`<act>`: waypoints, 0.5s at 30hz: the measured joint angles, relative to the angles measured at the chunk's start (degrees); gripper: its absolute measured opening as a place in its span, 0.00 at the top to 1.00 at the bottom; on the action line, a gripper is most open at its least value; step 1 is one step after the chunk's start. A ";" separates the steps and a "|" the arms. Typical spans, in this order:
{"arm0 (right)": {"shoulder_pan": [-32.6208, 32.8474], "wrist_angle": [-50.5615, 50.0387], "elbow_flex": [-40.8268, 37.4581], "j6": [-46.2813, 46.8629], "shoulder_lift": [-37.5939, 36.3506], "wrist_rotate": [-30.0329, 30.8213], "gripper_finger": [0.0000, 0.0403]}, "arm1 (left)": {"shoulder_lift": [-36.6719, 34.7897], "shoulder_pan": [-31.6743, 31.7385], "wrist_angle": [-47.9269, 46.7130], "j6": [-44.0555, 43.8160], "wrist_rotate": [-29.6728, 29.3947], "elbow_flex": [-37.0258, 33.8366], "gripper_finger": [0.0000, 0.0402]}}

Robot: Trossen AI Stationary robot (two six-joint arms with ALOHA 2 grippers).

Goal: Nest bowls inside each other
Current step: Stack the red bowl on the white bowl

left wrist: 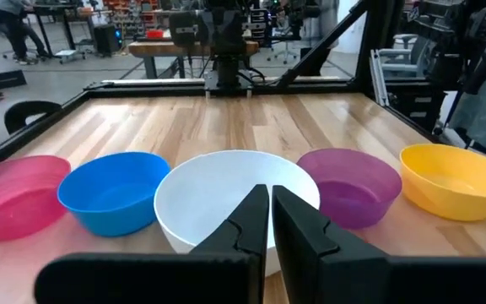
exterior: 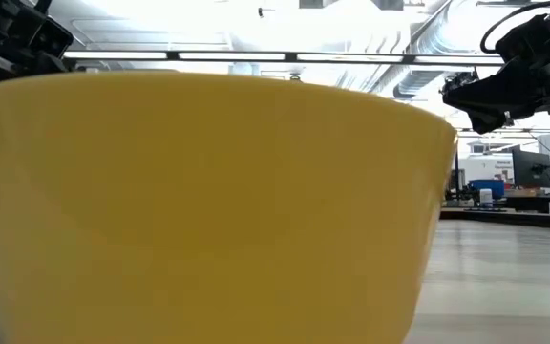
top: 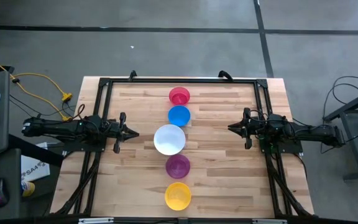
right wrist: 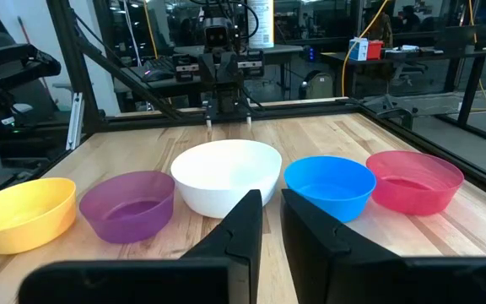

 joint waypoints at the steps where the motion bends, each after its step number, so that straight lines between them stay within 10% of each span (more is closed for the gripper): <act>1: 0.00 0.00 0.02 0.00 0.01 0.00 0.90 | 0.01 0.00 -1.32 -0.06 -0.08 0.77 0.95; 15: -0.01 0.00 0.01 0.00 0.00 0.00 0.90 | 5.62 0.00 -16.11 -1.70 -7.44 11.45 0.95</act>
